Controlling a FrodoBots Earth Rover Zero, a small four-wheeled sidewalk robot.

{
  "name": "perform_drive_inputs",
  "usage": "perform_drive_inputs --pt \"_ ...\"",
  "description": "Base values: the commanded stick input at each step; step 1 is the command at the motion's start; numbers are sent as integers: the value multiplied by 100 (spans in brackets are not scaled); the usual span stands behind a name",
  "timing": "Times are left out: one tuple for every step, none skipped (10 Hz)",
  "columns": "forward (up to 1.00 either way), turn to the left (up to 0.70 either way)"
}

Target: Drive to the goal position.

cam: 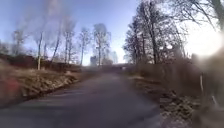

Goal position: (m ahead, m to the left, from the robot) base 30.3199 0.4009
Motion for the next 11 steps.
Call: perform_drive_inputs --pt "100 0" --pt "100 0" --pt "100 0" --pt "100 0" --pt "100 0" --pt "100 0" --pt "100 0" --pt "100 0" --pt "100 0" --pt "100 0" --pt "100 0"
